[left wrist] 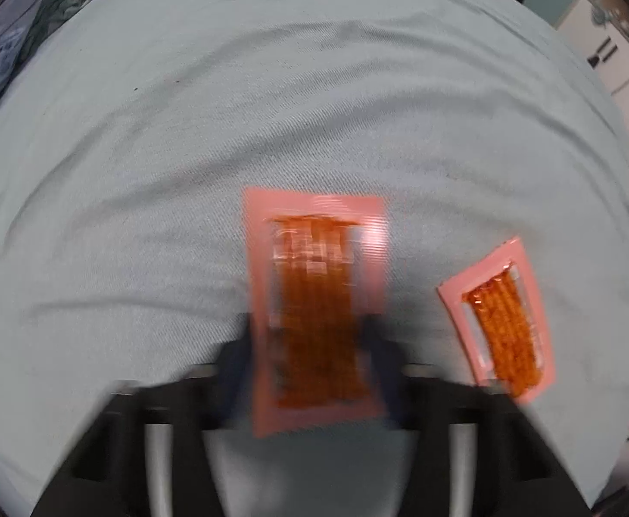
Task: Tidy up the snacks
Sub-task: 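Carry the green-edged pack toward the box with the right gripper while the left gripper grasps a pink pack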
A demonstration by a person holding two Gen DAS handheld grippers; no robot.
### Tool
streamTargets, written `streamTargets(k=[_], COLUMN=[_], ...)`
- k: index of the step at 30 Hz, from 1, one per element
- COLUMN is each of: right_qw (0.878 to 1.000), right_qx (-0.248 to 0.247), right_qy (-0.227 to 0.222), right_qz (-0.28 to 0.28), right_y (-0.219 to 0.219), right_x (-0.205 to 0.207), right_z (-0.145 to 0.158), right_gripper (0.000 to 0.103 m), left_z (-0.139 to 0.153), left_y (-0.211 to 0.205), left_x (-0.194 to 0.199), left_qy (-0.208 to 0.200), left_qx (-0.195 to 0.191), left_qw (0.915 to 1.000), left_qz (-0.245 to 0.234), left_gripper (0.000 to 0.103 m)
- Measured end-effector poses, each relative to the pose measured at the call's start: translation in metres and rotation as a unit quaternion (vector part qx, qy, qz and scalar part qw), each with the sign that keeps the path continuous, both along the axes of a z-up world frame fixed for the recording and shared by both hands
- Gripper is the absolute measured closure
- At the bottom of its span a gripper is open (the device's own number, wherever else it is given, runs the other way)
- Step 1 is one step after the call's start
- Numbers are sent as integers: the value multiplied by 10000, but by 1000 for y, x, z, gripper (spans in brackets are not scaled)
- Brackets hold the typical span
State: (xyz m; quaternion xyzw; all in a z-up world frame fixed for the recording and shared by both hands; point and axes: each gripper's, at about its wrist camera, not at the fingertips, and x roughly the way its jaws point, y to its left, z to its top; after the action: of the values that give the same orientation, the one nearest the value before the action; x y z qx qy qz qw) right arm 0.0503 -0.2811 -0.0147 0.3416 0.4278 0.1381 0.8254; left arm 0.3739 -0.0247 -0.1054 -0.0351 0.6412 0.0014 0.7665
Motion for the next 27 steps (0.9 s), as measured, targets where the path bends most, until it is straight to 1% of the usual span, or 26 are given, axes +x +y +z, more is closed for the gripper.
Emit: streamTargets(k=[2, 4, 6, 8, 10, 11, 13, 14, 16, 18, 20, 21, 22, 23, 25, 26, 27], right_qw=[10000, 10000, 10000, 9999, 9999, 9998, 9997, 9997, 9997, 9997, 9997, 9997, 9997, 9997, 9996, 9995, 9994], right_qx=[41, 62, 79, 58, 11, 8, 8, 4, -10, -3, 4, -9, -36, -65, -145, -188, -226], right_qy=[25, 21, -23, -89, -154, -178, -211, -220, -218, -205, -211, -211, -217, -229, -248, -260, -274], right_qz=[7, -1, -31, -38, -64, -79, -93, -107, -128, -120, -99, -89, -68, -56, -27, -12, -3], right_y=[3, 3, 0, 0, -1, -1, -2, -2, -2, -1, 2, 3, 5, 7, 12, 14, 16], right_x=[4, 4, 0, -3, -8, -10, -12, -13, -15, -17, -18, -18, -18, -19, -20, -20, -21], right_z=[2, 5, 7, 12, 15, 17, 18, 18, 19, 18, 19, 19, 20, 21, 24, 25, 26], right_gripper=[82, 82, 82, 82, 82, 82, 82, 82, 82, 82, 82, 82, 82, 82, 82, 82, 82], left_z=[3, 9, 25, 47, 75, 91, 119, 129, 140, 141, 133, 127, 121, 113, 105, 102, 106], left_y=[3, 10, 22, 30, 36, 41, 45, 51, 54, 56, 55, 54, 55, 65, 58, 52, 50], left_x=[-5, -15, -30, -48, -75, -93, -138, -163, -200, -242, -278, -292, -303, -316, -327, -330, -339], left_qy=[178, 244, 135, -65, -373, -533, -716, -806, -830, -795, -801, -827, -869, -996, -1115, -1175, -1282], left_qx=[-96, -207, -390, -445, -405, -491, -747, -894, -1050, -1330, -1602, -1638, -1625, -1553, -1306, -1166, -1116], left_qw=[9998, 9995, 9991, 9990, 9980, 9965, 9919, 9892, 9856, 9815, 9774, 9765, 9764, 9763, 9768, 9757, 9739], left_qz=[-43, -40, 37, -79, -302, -427, -739, -841, -1031, -1124, -1126, -1127, -1124, -1133, -1279, -1434, -1503], left_gripper=[71, 72, 73, 73, 73, 73, 73, 72, 72, 72, 72, 72, 72, 71, 69, 69, 64])
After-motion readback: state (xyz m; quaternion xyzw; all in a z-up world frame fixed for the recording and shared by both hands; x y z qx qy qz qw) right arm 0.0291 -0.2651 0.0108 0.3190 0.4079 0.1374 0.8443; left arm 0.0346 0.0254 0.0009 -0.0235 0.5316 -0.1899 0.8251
